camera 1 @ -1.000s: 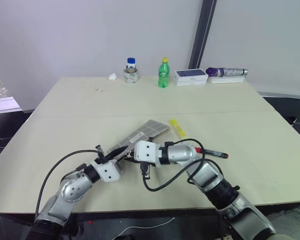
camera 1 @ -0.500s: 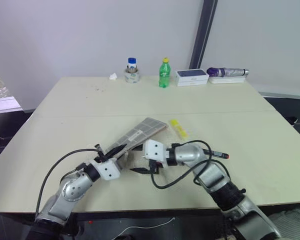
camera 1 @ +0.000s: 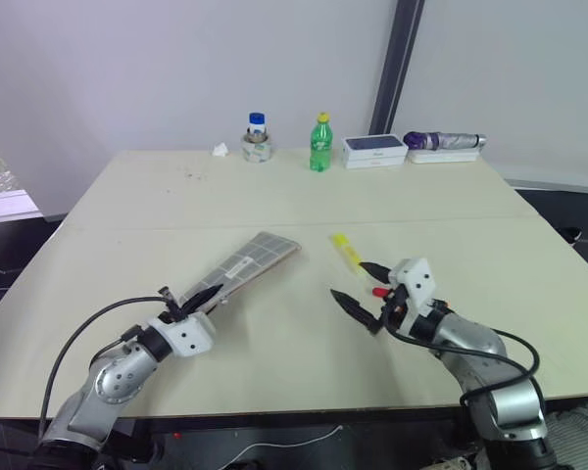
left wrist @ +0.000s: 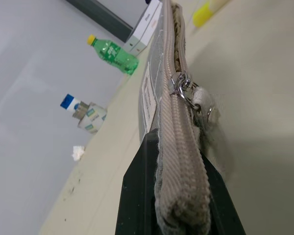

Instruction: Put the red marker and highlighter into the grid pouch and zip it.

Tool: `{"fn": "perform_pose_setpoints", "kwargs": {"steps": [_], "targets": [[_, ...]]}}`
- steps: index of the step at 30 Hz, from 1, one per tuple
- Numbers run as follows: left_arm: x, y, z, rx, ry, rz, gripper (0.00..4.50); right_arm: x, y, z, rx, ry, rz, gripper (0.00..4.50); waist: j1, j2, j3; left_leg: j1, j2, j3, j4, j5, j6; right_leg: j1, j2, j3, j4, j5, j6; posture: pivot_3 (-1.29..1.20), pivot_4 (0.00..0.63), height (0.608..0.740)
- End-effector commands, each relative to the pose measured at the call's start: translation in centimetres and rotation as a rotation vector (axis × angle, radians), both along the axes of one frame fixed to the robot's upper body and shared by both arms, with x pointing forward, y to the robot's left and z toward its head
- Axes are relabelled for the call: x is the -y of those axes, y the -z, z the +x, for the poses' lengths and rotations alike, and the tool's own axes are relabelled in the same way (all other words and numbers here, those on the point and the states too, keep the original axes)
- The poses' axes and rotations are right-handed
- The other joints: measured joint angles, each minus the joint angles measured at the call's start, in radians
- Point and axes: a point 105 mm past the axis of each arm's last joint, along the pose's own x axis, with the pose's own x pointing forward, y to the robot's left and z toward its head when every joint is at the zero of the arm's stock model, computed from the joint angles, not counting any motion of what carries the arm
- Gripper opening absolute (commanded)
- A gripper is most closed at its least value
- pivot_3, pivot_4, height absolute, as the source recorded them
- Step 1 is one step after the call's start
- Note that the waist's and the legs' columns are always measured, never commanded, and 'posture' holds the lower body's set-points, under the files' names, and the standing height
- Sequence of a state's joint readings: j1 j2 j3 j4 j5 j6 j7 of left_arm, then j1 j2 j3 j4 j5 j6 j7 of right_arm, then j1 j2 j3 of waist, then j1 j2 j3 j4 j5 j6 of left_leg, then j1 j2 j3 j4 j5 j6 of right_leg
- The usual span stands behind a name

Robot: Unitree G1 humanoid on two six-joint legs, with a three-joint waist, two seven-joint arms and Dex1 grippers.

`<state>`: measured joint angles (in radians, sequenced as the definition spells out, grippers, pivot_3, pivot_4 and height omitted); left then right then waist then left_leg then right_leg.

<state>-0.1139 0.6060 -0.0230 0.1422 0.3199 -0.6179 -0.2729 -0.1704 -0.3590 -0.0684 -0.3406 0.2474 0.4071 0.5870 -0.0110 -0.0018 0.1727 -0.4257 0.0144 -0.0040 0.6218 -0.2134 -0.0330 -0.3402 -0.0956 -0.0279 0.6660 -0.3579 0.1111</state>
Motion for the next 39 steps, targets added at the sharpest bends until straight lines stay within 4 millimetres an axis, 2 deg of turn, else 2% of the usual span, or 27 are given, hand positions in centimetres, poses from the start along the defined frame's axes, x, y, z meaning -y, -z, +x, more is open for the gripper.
{"fn": "perform_pose_setpoints", "kwargs": {"steps": [1, 5, 7, 12, 16, 18, 23, 26, 31, 32, 34, 39], "targets": [[0.1, -1.1, -0.1, 0.045, 0.002, -0.036, 0.00, 0.7, -0.8, 0.7, 0.072, 0.135, -0.050, 4.44, 0.000, 0.000, 0.000, 0.000, 0.000, 0.000, 0.000, 0.000, 0.000, 0.000, 0.000, 0.000, 0.000, 0.000, 0.000, 0.00, 0.150, 0.740], [0.5, -1.0, 0.0, 0.042, 0.008, -0.040, 0.00, 1.0, -0.6, 2.9, 0.053, 0.228, -0.073, 4.44, -0.002, 0.000, 0.000, 0.000, 0.000, 0.000, 0.000, 0.000, 0.000, -0.001, 0.000, 0.000, 0.000, 0.000, 0.000, 0.00, 0.150, 0.740], [0.7, -1.0, 0.0, 0.043, 0.014, -0.037, 0.00, 0.6, -0.3, 3.9, 0.026, 0.216, -0.115, 4.44, -0.002, 0.000, 0.000, 0.000, 0.000, 0.000, 0.000, 0.000, 0.000, -0.001, 0.000, 0.000, 0.001, 0.000, 0.000, 0.00, 0.150, 0.740], [0.9, -1.0, 0.1, 0.049, 0.014, -0.035, 0.00, 0.6, -0.5, 6.2, -0.059, 0.212, -0.082, 4.44, 0.000, 0.000, 0.000, 0.000, -0.001, 0.000, -0.001, 0.000, 0.000, -0.001, 0.000, 0.000, 0.000, 0.000, 0.000, 0.00, 0.150, 0.740], [1.0, -1.1, 0.0, 0.055, 0.009, -0.035, 0.00, 0.1, 0.1, 7.4, -0.163, 0.188, -0.107, 4.44, -0.001, 0.000, 0.000, 0.000, 0.000, 0.000, -0.001, 0.000, 0.000, -0.001, 0.000, 0.000, 0.001, 0.000, 0.000, 0.00, 0.150, 0.740], [0.9, -1.2, 0.0, 0.051, -0.007, -0.067, 0.00, 0.1, 0.2, 7.9, -0.216, 0.208, -0.062, 4.44, -0.001, 0.000, 0.000, 0.000, 0.000, 0.000, -0.001, 0.000, 0.000, -0.001, 0.000, 0.000, 0.000, 0.000, 0.000, 0.00, 0.150, 0.740], [0.5, -1.5, 0.0, 0.046, -0.029, -0.100, 0.00, 0.5, 0.5, 9.4, -0.287, 0.250, -0.052, 4.44, -0.001, 0.000, 0.000, 0.000, 0.000, 0.000, -0.001, 0.000, 0.000, -0.001, 0.000, 0.000, 0.000, 0.000, 0.000, 0.00, 0.150, 0.740], [0.7, -1.4, 0.0, 0.047, -0.026, -0.096, 0.00, 0.6, 1.4, 9.7, -0.316, 0.249, -0.124, 3.55, -0.001, 0.000, 0.000, 0.000, 0.000, 0.001, -0.001, 0.000, 0.000, -0.002, 0.000, 0.000, 0.000, 0.000, 0.000, 0.00, 0.150, 0.740], [1.1, -1.7, 0.0, 0.052, -0.018, -0.098, 0.00, 0.5, 2.2, 9.8, -0.335, 0.243, -0.160, 0.98, -0.003, 0.000, 0.000, 0.000, 0.000, 0.001, -0.001, 0.000, 0.000, -0.002, 0.000, 0.001, 0.000, 0.000, 0.000, 0.00, 0.150, 0.740], [1.1, -1.7, 0.0, 0.052, -0.017, -0.098, 0.00, 0.5, 2.1, 9.8, -0.331, 0.242, -0.159, 0.84, -0.003, 0.000, 0.000, 0.000, 0.000, 0.001, -0.001, 0.000, 0.000, -0.002, 0.000, 0.001, 0.000, 0.000, 0.000, 0.00, 0.150, 0.740], [1.2, -1.7, 0.0, 0.053, -0.013, -0.093, 0.00, 0.5, 1.7, 9.8, -0.310, 0.247, -0.163, 0.86, -0.003, 0.000, 0.000, 0.000, 0.000, 0.001, -0.001, 0.000, 0.000, -0.002, 0.000, 0.001, 0.000, 0.000, 0.000, 0.00, 0.150, 0.740], [1.3, -1.7, 0.1, 0.050, -0.010, -0.095, 0.00, 0.5, -0.9, 10.0, -0.221, 0.237, -0.114, 0.86, -0.002, 0.000, 0.000, -0.001, 0.000, 0.001, -0.001, 0.000, 0.000, -0.002, 0.000, 0.001, 0.000, 0.000, 0.000, 0.00, 0.150, 0.740]]}}
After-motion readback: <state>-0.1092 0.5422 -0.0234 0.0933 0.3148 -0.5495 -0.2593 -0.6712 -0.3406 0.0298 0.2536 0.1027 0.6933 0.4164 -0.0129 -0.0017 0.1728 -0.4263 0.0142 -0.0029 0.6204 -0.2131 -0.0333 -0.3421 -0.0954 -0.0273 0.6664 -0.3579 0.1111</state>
